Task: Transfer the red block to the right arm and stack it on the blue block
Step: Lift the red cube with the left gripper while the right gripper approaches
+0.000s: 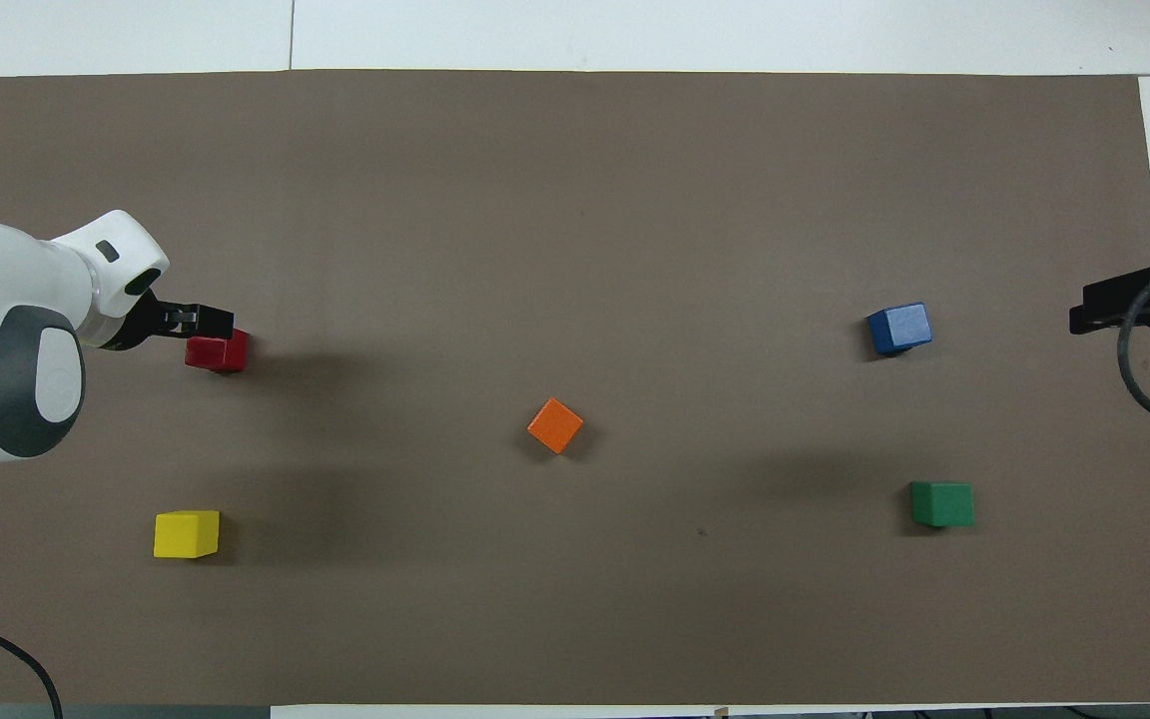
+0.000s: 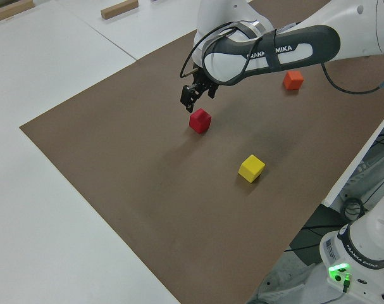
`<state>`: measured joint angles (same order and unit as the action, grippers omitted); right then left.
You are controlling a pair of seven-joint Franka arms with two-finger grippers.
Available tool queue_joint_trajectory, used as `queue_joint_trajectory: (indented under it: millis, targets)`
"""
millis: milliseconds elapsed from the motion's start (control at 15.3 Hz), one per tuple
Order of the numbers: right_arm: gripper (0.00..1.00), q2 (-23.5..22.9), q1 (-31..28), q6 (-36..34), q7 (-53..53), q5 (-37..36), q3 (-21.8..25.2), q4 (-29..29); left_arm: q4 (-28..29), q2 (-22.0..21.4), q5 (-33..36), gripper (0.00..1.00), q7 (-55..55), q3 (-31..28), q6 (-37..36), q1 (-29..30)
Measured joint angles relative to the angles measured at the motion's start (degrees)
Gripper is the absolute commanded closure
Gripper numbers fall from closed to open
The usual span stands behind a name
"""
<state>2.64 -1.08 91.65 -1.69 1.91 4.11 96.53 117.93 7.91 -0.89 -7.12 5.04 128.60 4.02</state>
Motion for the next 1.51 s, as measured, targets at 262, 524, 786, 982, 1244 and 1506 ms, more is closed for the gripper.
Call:
queue_joint_trajectory:
  millis: [262, 524, 786, 982, 1244, 1506]
  targets:
    - [0.0, 0.0, 0.1, 0.0, 0.0, 0.0, -0.1, 0.3, 3.1, 0.7, 0.0, 0.0, 0.0, 0.0, 4.1, 0.0]
    - [0.0, 0.0, 0.2, 1.2, 0.0, 0.0, -0.1, 1.3, 4.2, 3.2, 0.0, 0.0, 0.0, 0.0, 7.0, 0.0]
    - [0.0, 0.0, 0.2, 1.2, 0.0, 0.1, -0.1, 1.4, 4.1, 5.6, 0.0, 0.0, 0.0, -0.1, 8.8, 0.1]
    - [0.0, 0.0, 0.2, 1.2, 0.0, 2.0, -0.2, 1.5, 3.5, 5.7, 0.0, 0.41, 0.2, -0.2, 8.8, 0.1]
    - [0.0, 0.0, -0.8, 2.0, 1.6, 16.4, -0.1, 2.9, 2.7, 5.7, 0.0, 1.0, 2.9, -0.3, 5.9, 0.2]
    - [0.0, -1.4, -4.2, 4.4, 11.5, 37.0, 0.1, 5.6, -1.4, 5.2, -0.3, 1.0, 7.0, -0.2, -2.7, 0.1]
